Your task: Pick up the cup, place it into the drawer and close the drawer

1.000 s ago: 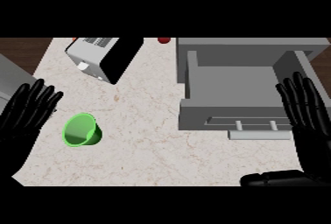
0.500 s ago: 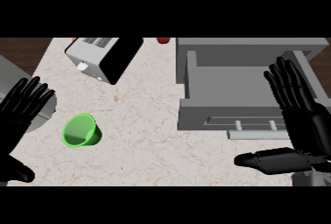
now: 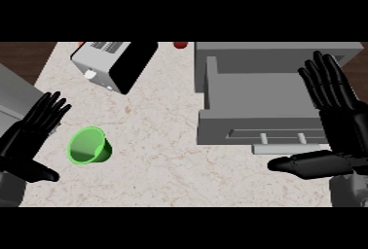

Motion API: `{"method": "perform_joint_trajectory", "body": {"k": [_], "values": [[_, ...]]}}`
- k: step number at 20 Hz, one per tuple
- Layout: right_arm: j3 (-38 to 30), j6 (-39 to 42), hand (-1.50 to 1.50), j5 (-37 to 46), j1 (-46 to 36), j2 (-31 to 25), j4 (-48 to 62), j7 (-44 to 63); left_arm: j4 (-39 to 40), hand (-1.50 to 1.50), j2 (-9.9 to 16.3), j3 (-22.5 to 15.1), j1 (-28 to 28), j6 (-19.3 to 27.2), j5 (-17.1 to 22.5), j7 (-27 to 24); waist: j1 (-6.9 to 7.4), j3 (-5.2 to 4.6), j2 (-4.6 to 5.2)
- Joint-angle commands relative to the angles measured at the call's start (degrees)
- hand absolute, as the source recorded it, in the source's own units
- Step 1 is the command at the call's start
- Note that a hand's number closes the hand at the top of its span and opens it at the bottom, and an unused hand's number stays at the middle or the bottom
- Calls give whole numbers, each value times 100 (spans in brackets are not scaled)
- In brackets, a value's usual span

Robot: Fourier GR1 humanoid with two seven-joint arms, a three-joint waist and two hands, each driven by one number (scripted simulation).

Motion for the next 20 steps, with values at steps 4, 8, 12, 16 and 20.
{"method": "perform_joint_trajectory", "body": {"k": [4, 8, 12, 16, 20], "values": [[-73, -215, -150, 41, -456, 33, -99, 404, 1904, -150, 218, -44, -387, -40, -1172, -1460, 1, -2, -1], [-58, 6, -150, 141, -253, 82, 511, -340, 3072, -150, 303, -167, -660, -4, -1676, -2486, -11, -3, 13], [-64, 8, -150, 13, -327, -15, 30, 185, 4064, -150, 277, -293, -1090, 417, -2100, -3246, -85, -13, 25], [-277, 279, -150, -182, -40, -159, 120, -112, 4495, -150, 144, -396, -1184, 629, -2238, -3607, -134, -18, 45], [-295, -1, -150, -270, -633, -120, 57, 533, 4736, -150, 144, -452, -1262, 628, -2309, -3827, -63, -15, 27]]}}
